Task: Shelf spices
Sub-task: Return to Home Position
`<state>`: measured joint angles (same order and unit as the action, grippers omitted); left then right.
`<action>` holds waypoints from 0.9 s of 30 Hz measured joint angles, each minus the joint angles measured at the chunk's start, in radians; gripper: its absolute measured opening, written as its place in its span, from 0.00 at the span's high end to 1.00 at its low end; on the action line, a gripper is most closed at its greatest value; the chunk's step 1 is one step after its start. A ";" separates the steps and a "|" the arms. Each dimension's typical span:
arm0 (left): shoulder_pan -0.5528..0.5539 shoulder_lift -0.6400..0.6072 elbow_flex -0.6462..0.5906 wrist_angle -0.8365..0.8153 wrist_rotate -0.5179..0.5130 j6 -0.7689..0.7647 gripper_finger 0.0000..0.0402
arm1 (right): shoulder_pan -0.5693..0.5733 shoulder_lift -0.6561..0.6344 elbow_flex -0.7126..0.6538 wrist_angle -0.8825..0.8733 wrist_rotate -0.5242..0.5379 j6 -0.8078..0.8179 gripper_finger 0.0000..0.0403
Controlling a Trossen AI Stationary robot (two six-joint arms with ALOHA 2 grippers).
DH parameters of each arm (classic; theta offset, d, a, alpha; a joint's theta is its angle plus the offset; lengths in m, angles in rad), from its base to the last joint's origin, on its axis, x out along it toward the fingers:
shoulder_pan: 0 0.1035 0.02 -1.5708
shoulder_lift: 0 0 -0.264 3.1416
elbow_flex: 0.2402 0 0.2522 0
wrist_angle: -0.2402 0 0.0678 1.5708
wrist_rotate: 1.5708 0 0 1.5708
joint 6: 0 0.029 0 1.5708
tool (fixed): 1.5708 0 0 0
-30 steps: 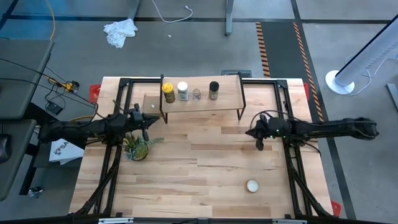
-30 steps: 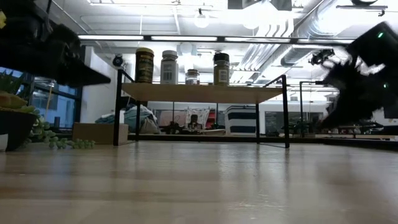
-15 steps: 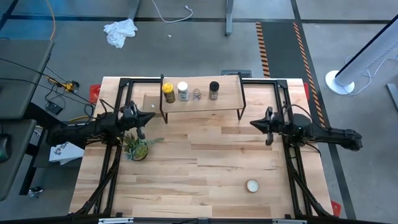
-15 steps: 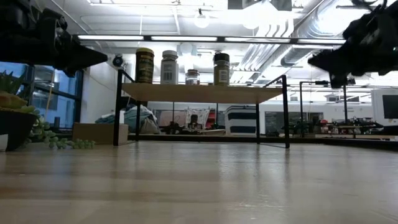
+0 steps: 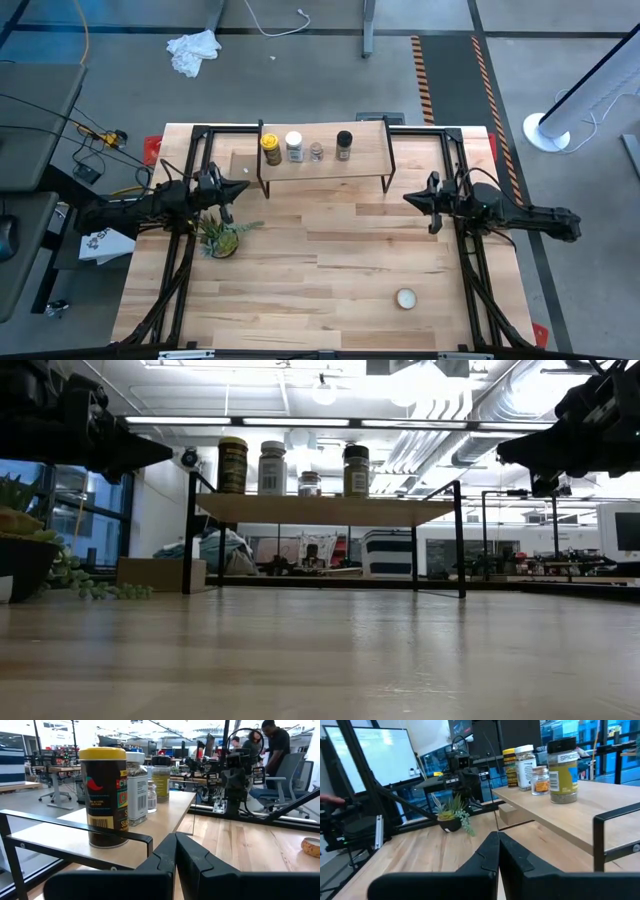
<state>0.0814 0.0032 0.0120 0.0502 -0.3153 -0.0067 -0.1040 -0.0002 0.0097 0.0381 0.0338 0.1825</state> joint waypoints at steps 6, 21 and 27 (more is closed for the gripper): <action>-0.006 0.003 0.000 0.001 -0.007 0.000 0.99 | 0.000 0.014 0.000 -0.012 -0.001 0.000 1.00; -0.006 0.003 0.000 0.001 -0.008 0.000 0.99 | 0.000 0.014 0.000 -0.016 0.000 0.000 1.00; -0.006 0.003 0.000 0.002 -0.009 0.000 0.99 | 0.000 0.014 0.000 -0.016 0.000 0.000 1.00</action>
<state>0.0757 0.0063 0.0116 0.0517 -0.3241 -0.0067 -0.1036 0.0143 0.0093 0.0219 0.0334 0.1822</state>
